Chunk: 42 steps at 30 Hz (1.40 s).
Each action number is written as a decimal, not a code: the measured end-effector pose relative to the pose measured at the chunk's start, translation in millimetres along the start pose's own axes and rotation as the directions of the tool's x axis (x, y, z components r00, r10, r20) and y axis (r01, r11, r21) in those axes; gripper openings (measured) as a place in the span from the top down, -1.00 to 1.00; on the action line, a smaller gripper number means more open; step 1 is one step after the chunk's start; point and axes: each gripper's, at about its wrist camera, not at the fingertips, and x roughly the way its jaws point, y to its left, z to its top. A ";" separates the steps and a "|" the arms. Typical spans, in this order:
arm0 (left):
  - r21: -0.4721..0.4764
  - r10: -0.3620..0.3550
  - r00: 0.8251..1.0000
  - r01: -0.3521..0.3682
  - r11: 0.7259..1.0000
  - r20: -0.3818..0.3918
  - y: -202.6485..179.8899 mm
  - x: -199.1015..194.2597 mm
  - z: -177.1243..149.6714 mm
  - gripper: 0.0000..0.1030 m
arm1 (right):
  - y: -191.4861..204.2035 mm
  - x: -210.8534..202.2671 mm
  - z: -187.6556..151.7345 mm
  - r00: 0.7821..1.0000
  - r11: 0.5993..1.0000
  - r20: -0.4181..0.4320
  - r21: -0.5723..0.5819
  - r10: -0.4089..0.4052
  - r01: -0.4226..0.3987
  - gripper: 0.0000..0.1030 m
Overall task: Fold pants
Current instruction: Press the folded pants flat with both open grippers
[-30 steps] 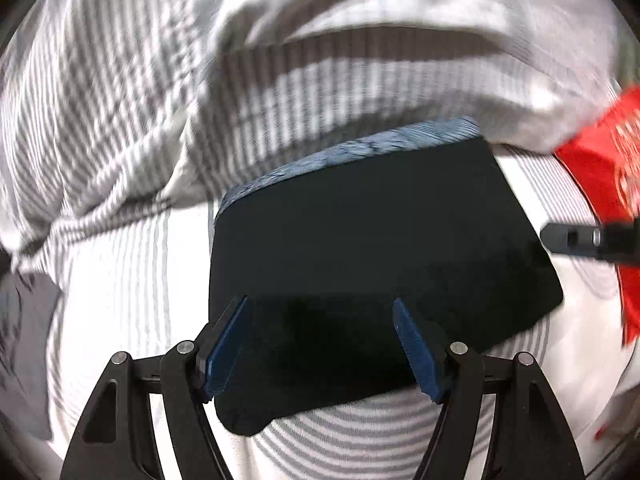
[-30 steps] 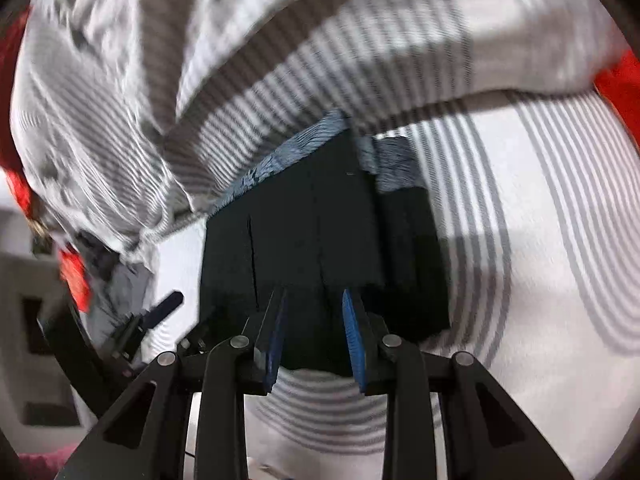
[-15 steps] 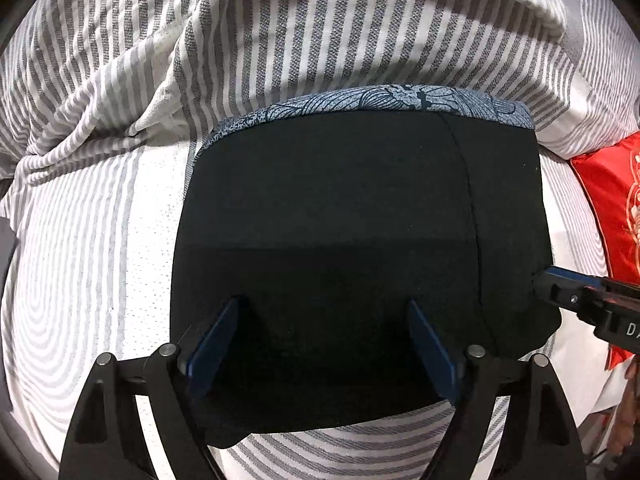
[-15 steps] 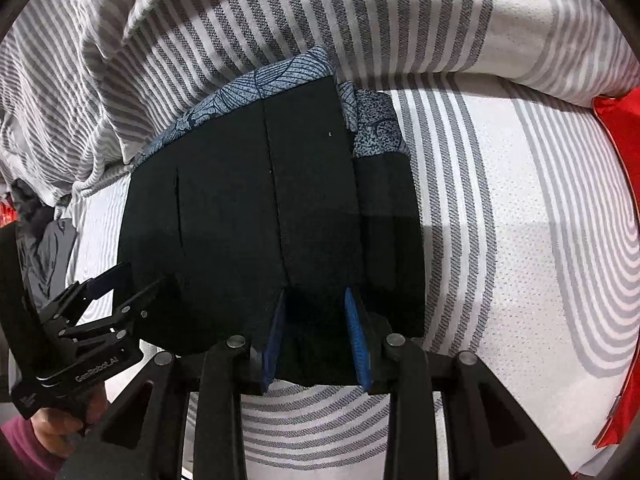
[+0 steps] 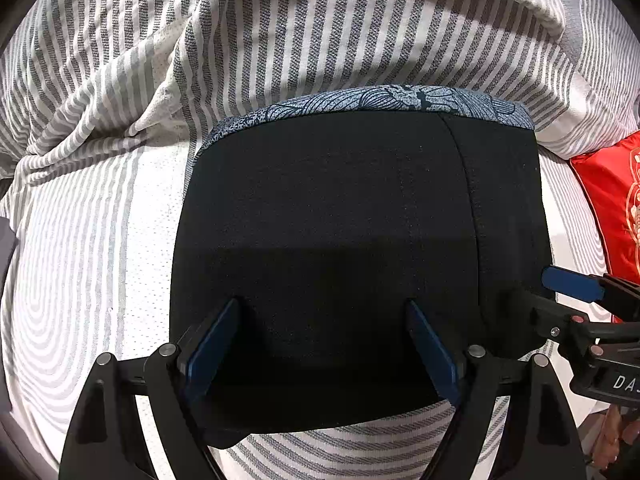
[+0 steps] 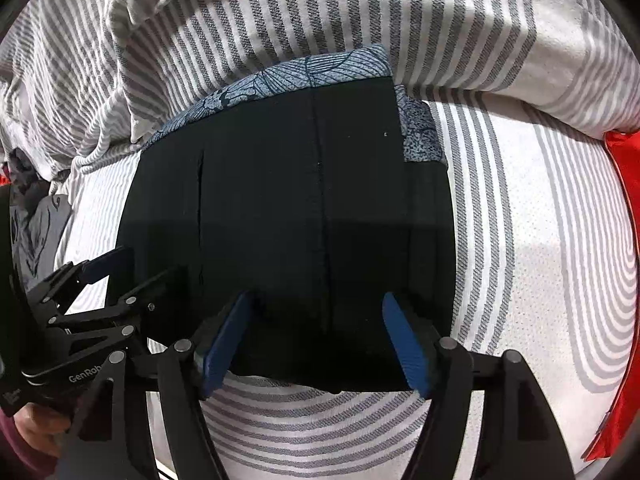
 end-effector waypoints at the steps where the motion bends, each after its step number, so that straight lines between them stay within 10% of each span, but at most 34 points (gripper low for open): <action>1: 0.001 0.000 1.000 0.000 1.000 0.000 0.1 0.0 -0.1 -0.67 | -0.5 -0.4 -0.4 1.000 1.000 0.000 -0.001 0.002 -0.002 -0.43; 42: 0.020 -0.031 0.999 0.032 0.999 -0.020 7.8 9.9 1.0 -0.81 | -42.1 -4.1 -7.2 0.973 0.938 0.111 0.263 0.203 -0.226 -0.62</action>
